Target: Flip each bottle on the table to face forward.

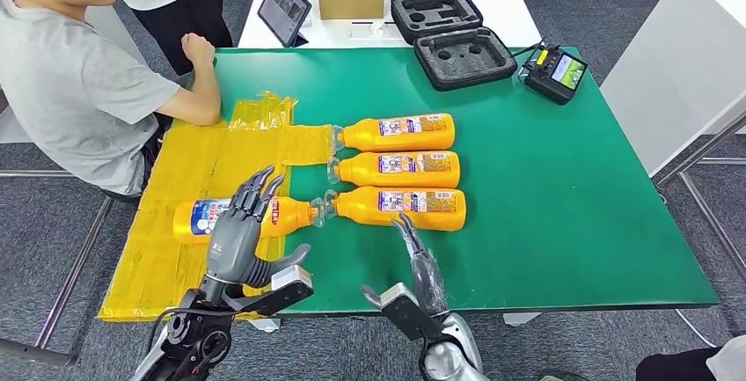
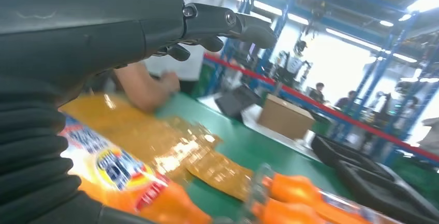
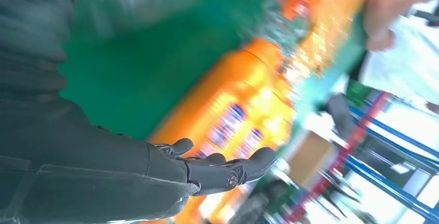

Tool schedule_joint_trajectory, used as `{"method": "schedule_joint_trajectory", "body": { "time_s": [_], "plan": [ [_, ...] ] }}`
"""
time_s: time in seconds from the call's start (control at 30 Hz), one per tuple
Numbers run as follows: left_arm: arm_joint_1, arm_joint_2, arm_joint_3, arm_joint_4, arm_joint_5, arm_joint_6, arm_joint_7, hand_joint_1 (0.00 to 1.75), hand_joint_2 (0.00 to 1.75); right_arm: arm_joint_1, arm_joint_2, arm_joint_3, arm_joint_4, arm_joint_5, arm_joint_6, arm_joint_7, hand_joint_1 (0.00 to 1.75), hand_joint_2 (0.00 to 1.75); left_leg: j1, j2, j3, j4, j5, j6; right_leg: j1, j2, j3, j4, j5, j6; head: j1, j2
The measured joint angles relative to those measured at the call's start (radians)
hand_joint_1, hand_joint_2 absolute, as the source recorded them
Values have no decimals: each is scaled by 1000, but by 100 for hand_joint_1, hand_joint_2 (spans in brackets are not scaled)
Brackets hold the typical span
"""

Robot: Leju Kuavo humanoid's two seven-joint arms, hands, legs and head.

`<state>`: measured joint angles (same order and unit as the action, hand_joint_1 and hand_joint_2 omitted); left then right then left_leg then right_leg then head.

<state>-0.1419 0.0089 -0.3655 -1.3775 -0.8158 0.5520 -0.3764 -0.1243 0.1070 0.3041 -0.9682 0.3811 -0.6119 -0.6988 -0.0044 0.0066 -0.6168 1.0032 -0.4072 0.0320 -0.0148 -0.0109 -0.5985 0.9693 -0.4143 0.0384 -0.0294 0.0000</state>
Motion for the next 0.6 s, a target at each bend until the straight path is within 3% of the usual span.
{"method": "schedule_joint_trajectory", "body": {
  "time_s": [0.1, 0.27, 0.6],
  "plan": [
    [12, -8, 0, 0, 111, -27, -68, 0, 175, 41, -6, 14, -111, 157, -64, -1, 0, 175, 0, 0, 0, 0, 0, 0, 0, 0, 0, 0, 0, 0, 0, 0],
    [43, -20, -2, 0, 207, -53, -140, 0, 175, 96, -7, -14, -266, 430, -81, 33, 0, 175, 0, 0, 0, 0, -1, -1, 0, 0, 0, 0, 0, 0, 0, 0],
    [61, -52, -24, 0, 279, -102, -196, 0, 175, 38, -37, -128, -257, 510, -82, 95, 0, 175, -1, 0, 0, 0, 0, 0, -1, 0, 0, 0, 1, 1, 0, 0]
  ]
}}
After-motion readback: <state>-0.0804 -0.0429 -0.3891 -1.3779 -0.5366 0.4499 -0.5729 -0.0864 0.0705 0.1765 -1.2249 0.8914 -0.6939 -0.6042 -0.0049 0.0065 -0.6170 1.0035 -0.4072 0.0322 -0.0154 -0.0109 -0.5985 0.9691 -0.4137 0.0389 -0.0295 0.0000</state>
